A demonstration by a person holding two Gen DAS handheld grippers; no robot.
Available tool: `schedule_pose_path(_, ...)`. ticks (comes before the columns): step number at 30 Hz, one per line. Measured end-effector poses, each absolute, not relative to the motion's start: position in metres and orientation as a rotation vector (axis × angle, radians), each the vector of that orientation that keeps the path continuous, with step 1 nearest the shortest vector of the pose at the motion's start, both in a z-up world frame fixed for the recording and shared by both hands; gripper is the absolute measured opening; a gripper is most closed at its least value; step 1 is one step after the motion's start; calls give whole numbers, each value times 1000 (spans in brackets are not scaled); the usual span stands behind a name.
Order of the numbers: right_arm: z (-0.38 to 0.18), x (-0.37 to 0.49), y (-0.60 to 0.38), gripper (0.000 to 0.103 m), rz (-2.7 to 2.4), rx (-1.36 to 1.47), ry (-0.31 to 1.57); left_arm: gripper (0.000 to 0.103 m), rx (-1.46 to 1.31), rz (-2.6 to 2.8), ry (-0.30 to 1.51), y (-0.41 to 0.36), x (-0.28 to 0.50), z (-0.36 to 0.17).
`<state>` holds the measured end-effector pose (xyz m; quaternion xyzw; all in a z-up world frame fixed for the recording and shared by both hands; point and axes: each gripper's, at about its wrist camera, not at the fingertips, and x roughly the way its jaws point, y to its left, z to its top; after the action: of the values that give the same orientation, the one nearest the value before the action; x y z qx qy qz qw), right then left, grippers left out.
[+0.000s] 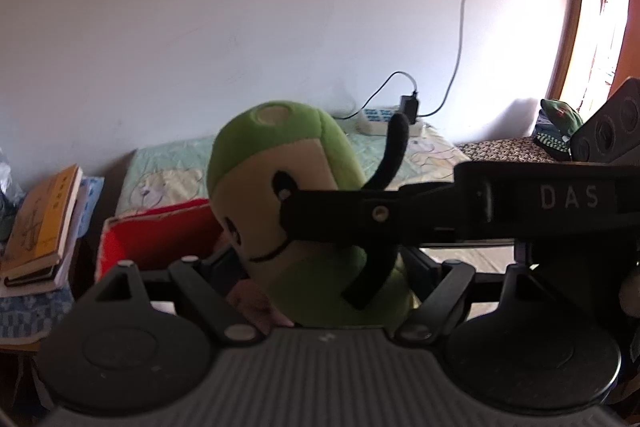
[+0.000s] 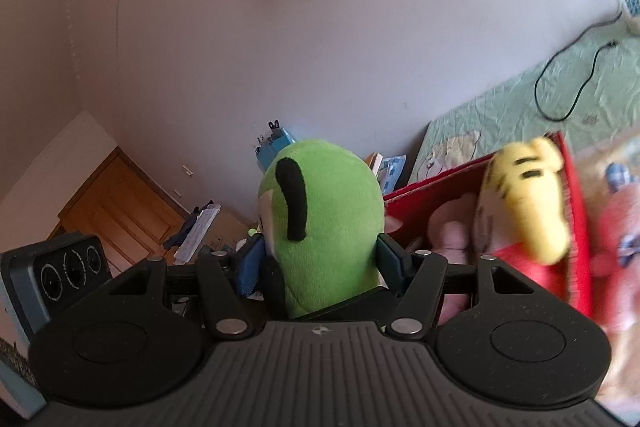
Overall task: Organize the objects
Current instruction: 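Carry the green pear plush in the right tool over the red box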
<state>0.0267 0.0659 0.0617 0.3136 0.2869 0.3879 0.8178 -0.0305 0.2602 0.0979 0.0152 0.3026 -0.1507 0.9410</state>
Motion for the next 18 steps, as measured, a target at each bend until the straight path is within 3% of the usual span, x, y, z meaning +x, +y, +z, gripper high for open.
schedule_pose_path(18, 16, 56, 129, 64, 620, 729, 819, 79, -61, -331, 843, 318, 31, 35)
